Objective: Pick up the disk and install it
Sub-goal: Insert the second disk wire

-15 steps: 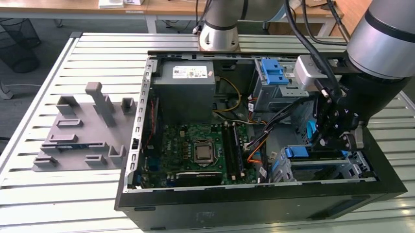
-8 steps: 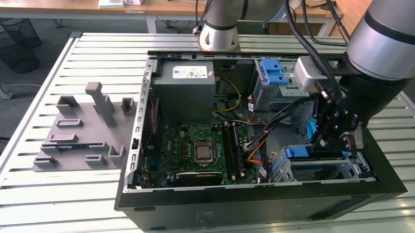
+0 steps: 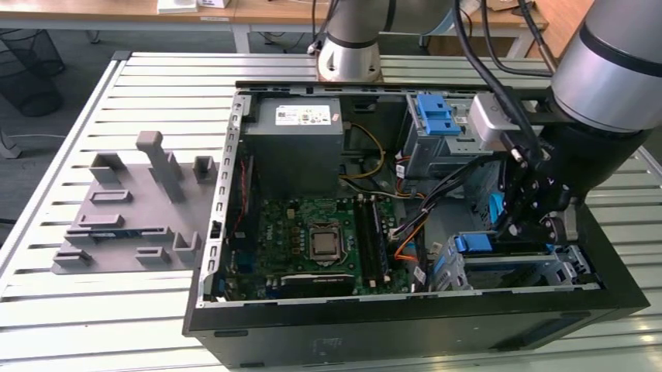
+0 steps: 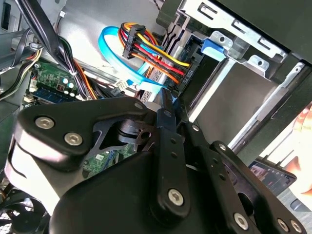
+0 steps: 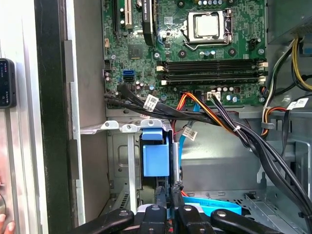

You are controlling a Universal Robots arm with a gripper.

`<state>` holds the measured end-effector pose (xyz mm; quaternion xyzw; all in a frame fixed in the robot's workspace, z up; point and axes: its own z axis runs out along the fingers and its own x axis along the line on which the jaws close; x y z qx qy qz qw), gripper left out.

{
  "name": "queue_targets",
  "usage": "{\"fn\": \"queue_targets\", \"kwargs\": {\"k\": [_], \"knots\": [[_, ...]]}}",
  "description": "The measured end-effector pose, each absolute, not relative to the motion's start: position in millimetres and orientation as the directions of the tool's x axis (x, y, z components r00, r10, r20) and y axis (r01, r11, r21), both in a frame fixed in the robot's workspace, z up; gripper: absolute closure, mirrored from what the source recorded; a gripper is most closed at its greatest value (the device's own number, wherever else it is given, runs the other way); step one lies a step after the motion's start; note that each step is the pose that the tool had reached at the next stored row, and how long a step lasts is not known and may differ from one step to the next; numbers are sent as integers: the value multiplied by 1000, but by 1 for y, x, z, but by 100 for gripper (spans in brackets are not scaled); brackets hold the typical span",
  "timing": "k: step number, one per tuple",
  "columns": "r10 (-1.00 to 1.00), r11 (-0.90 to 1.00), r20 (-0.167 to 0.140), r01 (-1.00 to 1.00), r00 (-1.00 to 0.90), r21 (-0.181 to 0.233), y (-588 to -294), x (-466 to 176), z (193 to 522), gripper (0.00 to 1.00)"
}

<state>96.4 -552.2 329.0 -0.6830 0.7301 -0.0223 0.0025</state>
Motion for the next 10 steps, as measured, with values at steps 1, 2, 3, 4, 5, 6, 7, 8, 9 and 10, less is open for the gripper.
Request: {"fn": "queue_targets", "kwargs": {"k": [1,2,3,4,5,6,7,8,9,10], "knots": [[-997,66,27,-997,-67,-36,-552,96,329,84],[-997,66,27,-997,-67,-36,-552,96,329,84],[-997,66,27,-997,-67,-36,-552,96,329,84],[-997,66,27,-997,-67,-36,-552,96,329,84],[-997,66,27,-997,-67,-36,-552,96,329,84],[-997,66,27,-997,-67,-36,-552,96,329,84],[-997,66,27,-997,-67,-36,-552,96,329,84],[-997,66,26,-997,-67,-36,-552,96,328,83],[-997,66,26,-997,-67,-36,-552,96,329,83],[-997,66,26,-997,-67,-36,-552,96,330,76]]}}
